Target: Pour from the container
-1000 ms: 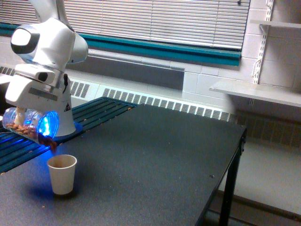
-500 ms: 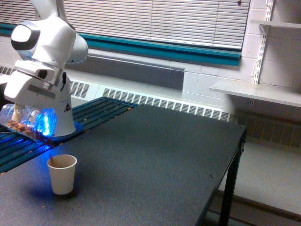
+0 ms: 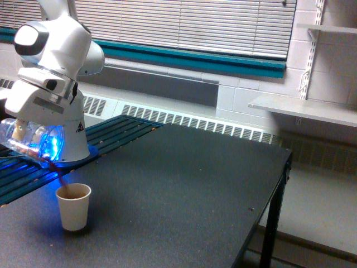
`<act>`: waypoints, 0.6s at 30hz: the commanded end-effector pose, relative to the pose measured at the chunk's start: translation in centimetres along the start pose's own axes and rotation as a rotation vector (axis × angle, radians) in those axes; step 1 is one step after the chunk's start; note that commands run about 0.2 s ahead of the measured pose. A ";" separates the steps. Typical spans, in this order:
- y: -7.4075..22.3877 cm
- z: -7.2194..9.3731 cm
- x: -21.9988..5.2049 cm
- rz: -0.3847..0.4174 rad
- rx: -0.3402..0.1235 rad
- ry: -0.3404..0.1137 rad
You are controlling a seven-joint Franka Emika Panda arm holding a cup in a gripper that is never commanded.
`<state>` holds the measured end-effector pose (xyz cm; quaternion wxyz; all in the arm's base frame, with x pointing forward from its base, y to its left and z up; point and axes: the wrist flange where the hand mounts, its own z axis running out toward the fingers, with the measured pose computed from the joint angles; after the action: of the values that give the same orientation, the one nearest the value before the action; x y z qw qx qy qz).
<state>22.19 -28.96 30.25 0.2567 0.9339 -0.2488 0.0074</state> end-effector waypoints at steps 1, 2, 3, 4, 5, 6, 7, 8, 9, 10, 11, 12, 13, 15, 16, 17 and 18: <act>0.7 -0.6 0.1 -0.041 -0.021 -0.009; 0.8 -0.7 0.0 -0.043 -0.023 -0.010; 0.8 -0.8 0.0 -0.045 -0.027 -0.012; 0.9 -0.8 -0.1 -0.046 -0.028 -0.014; 0.9 -0.9 -0.1 -0.046 -0.027 -0.016; 0.9 -0.9 -0.2 -0.046 -0.027 -0.018; 0.9 -1.0 -0.2 -0.047 -0.027 -0.020; 0.9 -1.1 -0.2 -0.047 -0.027 -0.021; 0.8 -1.1 -0.3 -0.047 -0.022 -0.023; 0.8 -1.2 -0.3 -0.045 -0.021 -0.025; 0.7 -1.2 -0.3 -0.044 -0.022 -0.024; 0.7 -1.3 -0.4 -0.044 -0.020 -0.024; 0.7 -1.3 -0.4 -0.045 -0.016 -0.026; 0.6 -1.4 -0.5 -0.045 -0.013 -0.027; 0.6 -1.4 -0.5 -0.044 -0.013 -0.025; 0.6 -1.4 -0.5 -0.044 -0.011 -0.025; 0.5 -1.4 -0.6 -0.042 -0.008 -0.027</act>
<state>21.70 -28.71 31.70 0.2605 0.9342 -0.2436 -0.0057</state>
